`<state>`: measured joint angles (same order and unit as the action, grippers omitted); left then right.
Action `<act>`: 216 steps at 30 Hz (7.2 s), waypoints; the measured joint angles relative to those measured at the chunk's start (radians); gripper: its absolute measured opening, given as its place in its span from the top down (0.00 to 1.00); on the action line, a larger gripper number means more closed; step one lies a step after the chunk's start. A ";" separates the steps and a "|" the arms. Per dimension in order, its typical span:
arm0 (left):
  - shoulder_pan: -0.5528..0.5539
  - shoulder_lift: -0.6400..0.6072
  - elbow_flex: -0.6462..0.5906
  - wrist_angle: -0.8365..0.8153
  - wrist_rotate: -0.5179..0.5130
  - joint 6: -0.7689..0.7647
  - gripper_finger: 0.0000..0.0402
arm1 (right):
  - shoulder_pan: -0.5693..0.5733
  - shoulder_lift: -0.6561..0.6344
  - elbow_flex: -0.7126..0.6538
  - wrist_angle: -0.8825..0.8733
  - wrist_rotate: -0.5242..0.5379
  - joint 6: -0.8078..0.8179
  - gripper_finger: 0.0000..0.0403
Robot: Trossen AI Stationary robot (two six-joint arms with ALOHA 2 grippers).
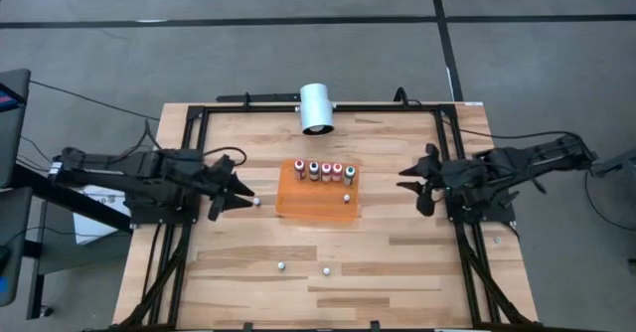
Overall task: Pick & Place food coloring
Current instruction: Put the small purple food coloring bottle into the orange bin
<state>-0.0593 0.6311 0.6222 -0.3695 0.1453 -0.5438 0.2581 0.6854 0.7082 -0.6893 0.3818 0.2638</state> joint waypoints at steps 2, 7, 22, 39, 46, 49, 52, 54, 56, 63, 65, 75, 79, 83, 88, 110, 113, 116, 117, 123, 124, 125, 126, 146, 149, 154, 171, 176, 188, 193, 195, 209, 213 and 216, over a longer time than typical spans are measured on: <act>0.000 0.033 0.042 -0.059 0.000 0.000 0.56 | 0.000 -0.041 -0.032 0.000 -0.001 0.014 0.70; 0.000 0.100 0.140 -0.202 0.000 -0.013 0.56 | 0.000 -0.128 -0.120 0.064 -0.022 0.024 0.70; 0.000 0.261 0.248 -0.481 0.060 -0.089 0.56 | 0.002 -0.417 -0.412 0.433 -0.148 0.026 0.71; 0.069 0.361 0.242 -0.599 -0.032 -0.124 0.56 | 0.001 -0.566 -0.551 0.554 -0.144 0.066 0.76; 0.075 0.433 0.242 -0.600 -0.109 -0.099 0.56 | 0.001 -0.562 -0.552 0.514 -0.137 0.069 0.76; 0.075 0.473 0.242 -0.602 -0.109 -0.075 0.56 | 0.001 -0.562 -0.552 0.507 -0.135 0.069 0.76; 0.075 0.514 0.242 -0.604 -0.109 -0.056 0.56 | 0.001 -0.562 -0.552 0.509 -0.134 0.069 0.76; 0.075 0.538 0.242 -0.605 -0.109 -0.052 0.56 | 0.001 -0.562 -0.552 0.509 -0.134 0.069 0.76; 0.075 0.560 0.242 -0.605 -0.116 -0.052 0.56 | 0.001 -0.562 -0.552 0.509 -0.133 0.069 0.76; 0.075 0.626 0.242 -0.605 -0.178 -0.063 0.56 | 0.001 -0.562 -0.552 0.509 -0.133 0.069 0.76; 0.075 0.642 0.242 -0.605 -0.178 -0.063 0.56 | 0.001 -0.562 -0.552 0.509 -0.133 0.069 0.76; 0.075 0.666 0.242 -0.542 -0.180 -0.036 0.56 | 0.001 -0.562 -0.551 0.509 -0.133 0.069 0.76; 0.075 0.666 0.242 -0.503 -0.186 -0.034 0.56 | 0.001 -0.562 -0.551 0.508 -0.133 0.069 0.76; 0.075 0.666 0.242 -0.502 -0.187 -0.042 0.56 | 0.001 -0.562 -0.551 0.508 -0.133 0.069 0.76; 0.075 0.666 0.242 -0.504 -0.214 -0.076 0.56 | 0.001 -0.562 -0.551 0.508 -0.133 0.069 0.76; 0.075 0.761 0.240 -0.505 -0.237 -0.263 0.56 | 0.001 -0.561 -0.550 0.509 -0.091 0.070 0.76; 0.075 0.787 0.238 -0.506 -0.240 -0.268 0.56 | 0.001 -0.561 -0.550 0.510 -0.091 0.075 0.76; 0.075 0.803 0.239 -0.497 -0.241 -0.269 0.56 | 0.001 -0.562 -0.550 0.510 -0.091 0.085 0.76; 0.075 0.808 0.240 -0.494 -0.240 -0.269 0.56 | 0.001 -0.561 -0.550 0.510 -0.091 0.087 0.76; 0.073 0.835 0.239 -0.483 -0.232 -0.270 0.56 | 0.001 -0.561 -0.550 0.509 -0.091 0.087 0.76; 0.072 0.841 0.239 -0.479 -0.232 -0.270 0.56 | 0.001 -0.562 -0.550 0.509 -0.091 0.087 0.76; 0.071 0.845 0.238 -0.477 -0.229 -0.270 0.56 | 0.001 -0.561 -0.550 0.507 -0.091 0.087 0.76; 0.071 0.847 0.238 -0.476 -0.229 -0.270 0.56 | 0.001 -0.561 -0.550 0.505 -0.091 0.087 0.76; 0.071 0.944 0.238 -0.450 -0.192 -0.277 0.56 | 0.001 -0.562 -0.550 0.495 -0.091 0.087 0.76; 0.071 0.944 0.238 -0.450 -0.193 -0.277 0.56 | 0.001 -0.562 -0.550 0.494 -0.091 0.101 0.76; 0.071 0.944 0.238 -0.450 -0.193 -0.277 0.58 | 0.001 -0.562 -0.550 0.493 -0.091 0.102 0.76; 0.071 0.944 0.270 -0.458 -0.189 -0.255 0.84 | 0.001 -0.561 -0.550 0.492 -0.091 0.103 0.76; 0.071 0.944 0.349 -0.567 -0.230 -0.243 0.83 | 0.001 -0.561 -0.550 0.492 -0.091 0.103 0.76; 0.058 0.944 0.696 -0.850 -0.318 -0.187 0.83 | 0.001 -0.561 -0.550 0.491 -0.091 0.103 0.76; 0.041 0.943 0.801 -0.745 -0.317 -0.115 0.84 | 0.001 -0.561 -0.550 0.487 -0.092 0.103 0.76; 0.032 0.943 0.822 -0.672 -0.302 -0.085 0.84 | 0.001 -0.562 -0.550 0.488 -0.092 0.103 0.76; -0.009 0.968 0.823 -0.536 -0.283 -0.097 0.83 | 0.001 -0.561 -0.550 0.487 -0.092 0.103 0.76; -0.016 1.024 0.812 -0.550 -0.284 -0.125 0.83 | 0.001 -0.562 -0.551 0.485 -0.091 0.103 0.76; -0.016 1.077 0.810 -0.577 -0.295 -0.132 0.83 | 0.001 -0.561 -0.551 0.484 -0.091 0.103 0.76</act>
<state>-0.0757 1.7086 1.4318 -0.9470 -0.1492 -0.6754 0.2592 0.1242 0.1574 -0.2048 0.2904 0.3668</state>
